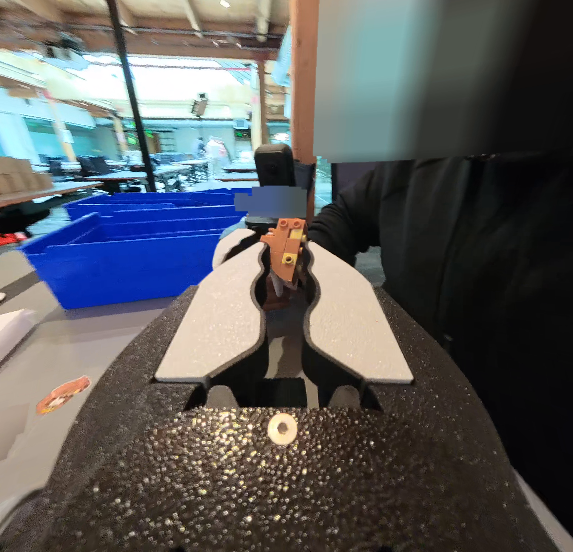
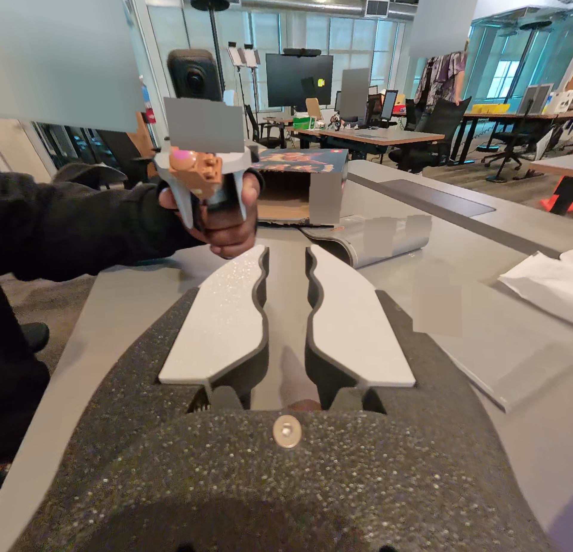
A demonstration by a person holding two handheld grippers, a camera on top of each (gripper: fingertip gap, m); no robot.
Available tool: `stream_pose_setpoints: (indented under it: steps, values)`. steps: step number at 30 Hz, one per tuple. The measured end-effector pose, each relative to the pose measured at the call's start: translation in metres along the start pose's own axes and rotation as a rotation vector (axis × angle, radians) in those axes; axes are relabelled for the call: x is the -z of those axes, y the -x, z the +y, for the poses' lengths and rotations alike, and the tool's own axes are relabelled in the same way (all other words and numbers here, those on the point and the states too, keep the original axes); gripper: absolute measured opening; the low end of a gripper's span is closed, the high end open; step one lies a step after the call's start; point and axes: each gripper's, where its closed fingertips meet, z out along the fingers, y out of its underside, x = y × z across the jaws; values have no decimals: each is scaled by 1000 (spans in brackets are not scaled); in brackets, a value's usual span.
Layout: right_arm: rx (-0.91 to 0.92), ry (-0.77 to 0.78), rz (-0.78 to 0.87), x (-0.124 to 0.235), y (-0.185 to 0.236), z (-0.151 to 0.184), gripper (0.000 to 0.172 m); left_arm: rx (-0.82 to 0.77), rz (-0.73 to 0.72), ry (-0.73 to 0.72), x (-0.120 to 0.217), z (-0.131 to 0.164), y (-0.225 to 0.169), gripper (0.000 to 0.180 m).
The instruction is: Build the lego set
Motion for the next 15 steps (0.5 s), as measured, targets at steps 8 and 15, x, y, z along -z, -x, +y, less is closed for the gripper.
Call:
stream_pose_setpoints:
  steps: [8,15]
  values:
    - [-62,-16,36,16,-17,6,8,31,79,44,-22,24,45,20]
    - [-32,-21,74,19,-17,7,0,-6,-15,149,-18,43,53,19]
